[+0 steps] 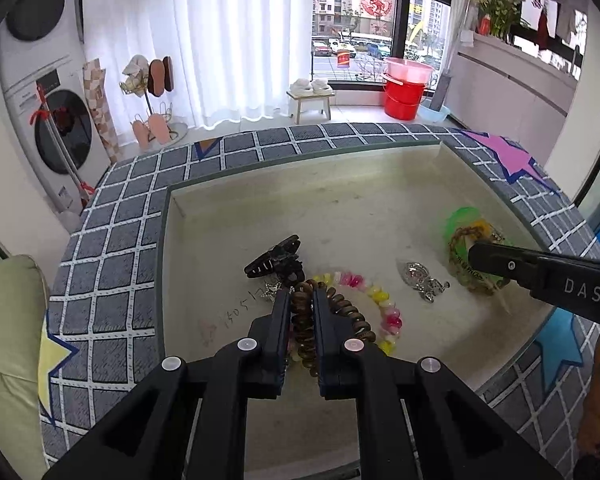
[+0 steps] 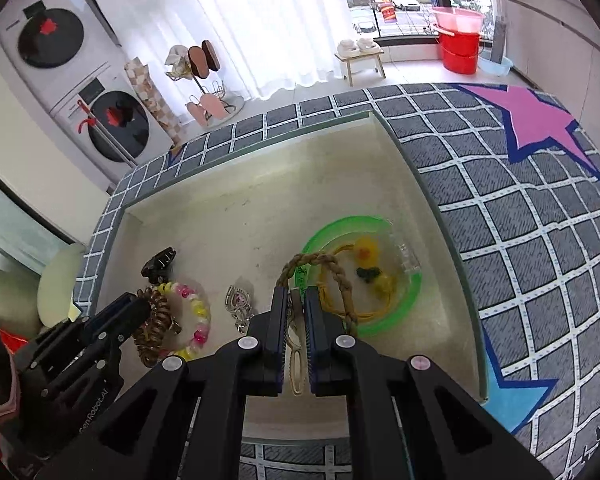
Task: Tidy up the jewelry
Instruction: 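Carry both into the tray, left onto beaded bracelet, right onto green bangle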
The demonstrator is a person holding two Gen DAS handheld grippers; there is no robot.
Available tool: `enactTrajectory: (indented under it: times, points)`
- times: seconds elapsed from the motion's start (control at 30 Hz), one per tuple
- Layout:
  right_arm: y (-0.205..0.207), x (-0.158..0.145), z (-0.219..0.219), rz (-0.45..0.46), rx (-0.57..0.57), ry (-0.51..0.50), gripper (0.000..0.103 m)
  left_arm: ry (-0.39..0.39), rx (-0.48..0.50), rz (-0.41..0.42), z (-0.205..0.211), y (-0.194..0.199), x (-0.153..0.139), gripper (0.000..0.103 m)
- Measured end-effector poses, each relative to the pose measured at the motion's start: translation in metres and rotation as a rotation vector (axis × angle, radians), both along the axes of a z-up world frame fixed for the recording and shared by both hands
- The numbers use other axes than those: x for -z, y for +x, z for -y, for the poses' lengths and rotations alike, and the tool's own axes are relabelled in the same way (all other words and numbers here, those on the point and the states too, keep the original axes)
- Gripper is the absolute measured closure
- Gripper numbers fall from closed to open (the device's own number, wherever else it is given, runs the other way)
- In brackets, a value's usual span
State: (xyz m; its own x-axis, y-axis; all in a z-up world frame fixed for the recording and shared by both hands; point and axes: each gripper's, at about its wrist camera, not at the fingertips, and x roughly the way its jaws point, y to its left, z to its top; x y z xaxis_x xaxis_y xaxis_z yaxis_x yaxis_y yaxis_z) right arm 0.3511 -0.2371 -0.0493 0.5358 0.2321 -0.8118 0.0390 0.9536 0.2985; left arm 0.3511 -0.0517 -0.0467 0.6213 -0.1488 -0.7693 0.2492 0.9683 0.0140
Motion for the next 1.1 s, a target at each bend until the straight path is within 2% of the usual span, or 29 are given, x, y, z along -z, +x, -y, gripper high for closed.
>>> enactTrajectory:
  times: [0.1, 0.43, 0.47, 0.53, 0.57, 0.6, 0.9, 1.1]
  points:
    - [-0.001, 0.0, 0.0, -0.001, 0.005, -0.001, 0.093, 0.024, 0.008, 0.011, 0.004, -0.002, 0.001, 0.077]
    - [-0.003, -0.003, -0.001, -0.007, -0.001, 0.011, 0.092, 0.025, 0.007, 0.012, 0.006, -0.004, -0.002, 0.077]
    - [-0.003, -0.004, -0.001, -0.002, -0.003, 0.014, 0.089, 0.026, 0.005, 0.013, 0.006, -0.005, -0.002, 0.077]
    - [-0.006, -0.006, 0.0, 0.006, -0.002, 0.02, 0.07, 0.026, 0.002, 0.016, 0.005, -0.007, -0.004, 0.077]
    - [-0.008, -0.008, 0.0, 0.012, 0.002, 0.024, 0.052, 0.026, -0.001, 0.019, 0.006, -0.008, -0.004, 0.077]
    - [-0.01, -0.01, 0.001, 0.024, 0.007, 0.022, 0.05, 0.026, -0.005, 0.021, 0.005, -0.008, -0.005, 0.077]
    - [-0.022, -0.026, 0.014, 0.06, 0.033, 0.024, 0.05, 0.051, -0.027, 0.073, 0.006, -0.015, -0.017, 0.077]
    - [-0.028, -0.03, 0.025, 0.066, 0.067, 0.02, 0.05, 0.068, -0.021, 0.075, 0.011, -0.014, -0.021, 0.077]
